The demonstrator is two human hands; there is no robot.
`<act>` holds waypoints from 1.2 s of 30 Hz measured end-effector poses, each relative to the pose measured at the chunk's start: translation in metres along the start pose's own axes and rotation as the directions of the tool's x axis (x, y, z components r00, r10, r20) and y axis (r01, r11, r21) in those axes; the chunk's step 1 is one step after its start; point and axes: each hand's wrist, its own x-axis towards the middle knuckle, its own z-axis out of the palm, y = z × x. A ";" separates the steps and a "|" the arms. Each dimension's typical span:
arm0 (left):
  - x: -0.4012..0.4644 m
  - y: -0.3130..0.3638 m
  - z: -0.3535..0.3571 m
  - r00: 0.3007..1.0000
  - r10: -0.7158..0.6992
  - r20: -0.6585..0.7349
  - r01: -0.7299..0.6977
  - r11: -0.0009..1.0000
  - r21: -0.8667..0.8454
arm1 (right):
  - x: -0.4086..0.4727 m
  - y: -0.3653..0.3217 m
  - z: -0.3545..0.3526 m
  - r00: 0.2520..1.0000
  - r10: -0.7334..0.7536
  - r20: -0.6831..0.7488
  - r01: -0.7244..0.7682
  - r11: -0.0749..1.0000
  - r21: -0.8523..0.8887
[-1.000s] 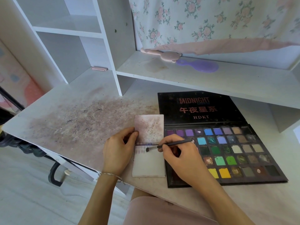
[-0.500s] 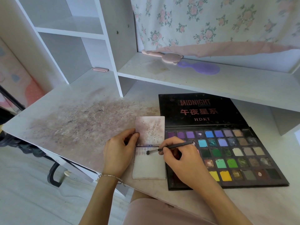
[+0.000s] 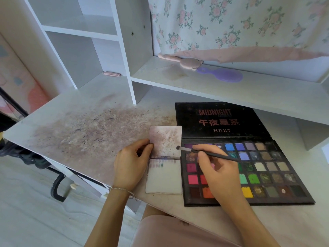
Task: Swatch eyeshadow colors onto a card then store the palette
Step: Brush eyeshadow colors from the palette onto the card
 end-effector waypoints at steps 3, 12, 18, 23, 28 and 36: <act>0.000 0.000 0.000 1.000 0.015 -0.012 -0.015 1.000 0.009 | -0.001 0.001 -0.017 0.998 0.001 -0.059 -0.002 1.000 -0.006; 0.000 -0.004 0.001 0.999 0.024 -0.022 -0.024 1.000 0.019 | -0.010 0.014 -0.078 0.956 0.043 -0.291 -0.073 0.993 -0.093; -0.001 -0.002 0.000 1.000 0.014 -0.011 -0.013 0.999 0.041 | -0.009 0.026 -0.096 0.931 -0.014 -0.364 -0.073 0.972 -0.223; -0.001 0.000 0.000 1.000 0.021 -0.008 -0.020 0.999 0.050 | -0.012 0.033 -0.098 0.929 -0.034 -0.369 -0.076 0.957 -0.279; -0.002 -0.001 0.000 1.000 0.027 -0.005 -0.027 0.998 0.061 | -0.011 0.036 -0.099 0.949 -0.038 -0.313 -0.072 0.941 -0.332; -0.002 0.000 0.002 1.000 0.030 -0.003 -0.029 0.999 0.042 | -0.011 0.035 -0.099 0.952 -0.029 -0.306 -0.082 0.936 -0.341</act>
